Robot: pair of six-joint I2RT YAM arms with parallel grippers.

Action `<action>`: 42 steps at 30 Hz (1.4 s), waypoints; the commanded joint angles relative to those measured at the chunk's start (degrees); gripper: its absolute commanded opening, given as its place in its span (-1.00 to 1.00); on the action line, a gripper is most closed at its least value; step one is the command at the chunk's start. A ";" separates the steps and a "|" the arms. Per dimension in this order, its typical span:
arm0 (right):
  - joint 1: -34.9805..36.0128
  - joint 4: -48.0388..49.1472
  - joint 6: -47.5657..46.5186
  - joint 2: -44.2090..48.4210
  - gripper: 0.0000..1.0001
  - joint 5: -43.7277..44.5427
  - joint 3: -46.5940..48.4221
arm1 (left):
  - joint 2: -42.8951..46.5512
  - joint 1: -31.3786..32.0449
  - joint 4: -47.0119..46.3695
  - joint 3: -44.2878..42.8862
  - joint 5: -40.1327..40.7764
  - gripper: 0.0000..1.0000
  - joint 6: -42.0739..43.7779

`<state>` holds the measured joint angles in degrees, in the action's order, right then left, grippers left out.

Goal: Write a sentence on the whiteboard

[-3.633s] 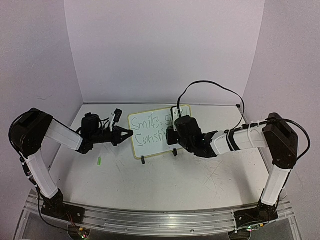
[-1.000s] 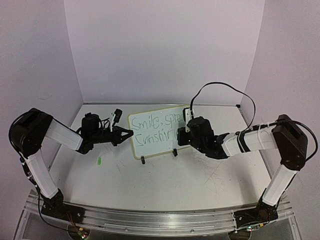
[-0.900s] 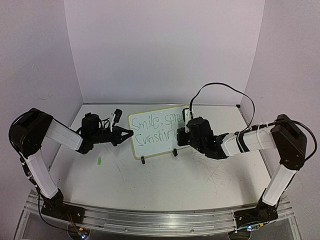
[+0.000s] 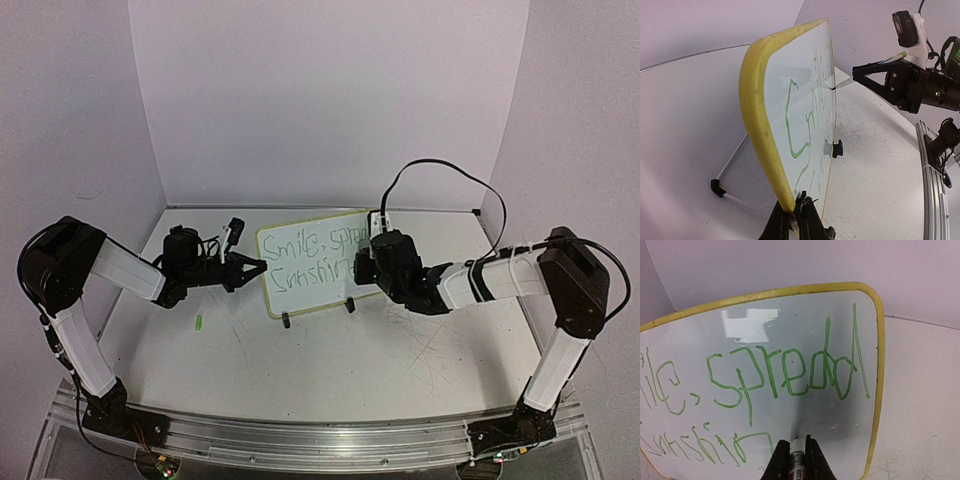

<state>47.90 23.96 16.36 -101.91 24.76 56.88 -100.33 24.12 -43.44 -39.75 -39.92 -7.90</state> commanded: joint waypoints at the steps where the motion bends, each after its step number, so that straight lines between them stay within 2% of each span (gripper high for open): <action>1: -0.60 2.33 -1.15 -0.29 -1.00 0.04 2.80 | -2.16 -0.29 6.68 0.11 6.30 -1.00 6.27; 15: -0.49 0.55 2.79 -1.93 -1.00 -4.39 0.74 | -2.06 -0.24 6.69 0.11 6.32 -1.00 6.23; 27: -0.49 -0.69 4.90 -0.96 -1.00 -2.13 -3.25 | -2.04 -0.25 6.75 0.19 6.32 -1.00 6.23; 32: -0.51 -0.76 3.08 1.42 -1.00 1.93 -3.07 | -2.08 -0.27 6.68 0.17 6.33 -1.00 6.24; 37: -0.45 2.25 1.18 3.86 -1.00 -4.07 -3.50 | -2.04 -0.24 6.73 0.19 6.43 -1.00 6.23; 42: -0.55 2.59 2.74 6.39 -1.00 -2.93 -6.37 | -1.96 -0.29 6.75 0.16 6.46 -1.00 6.24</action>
<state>47.75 24.39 18.81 -99.39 21.30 52.36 -100.33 24.21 -43.44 -39.75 -39.90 -7.78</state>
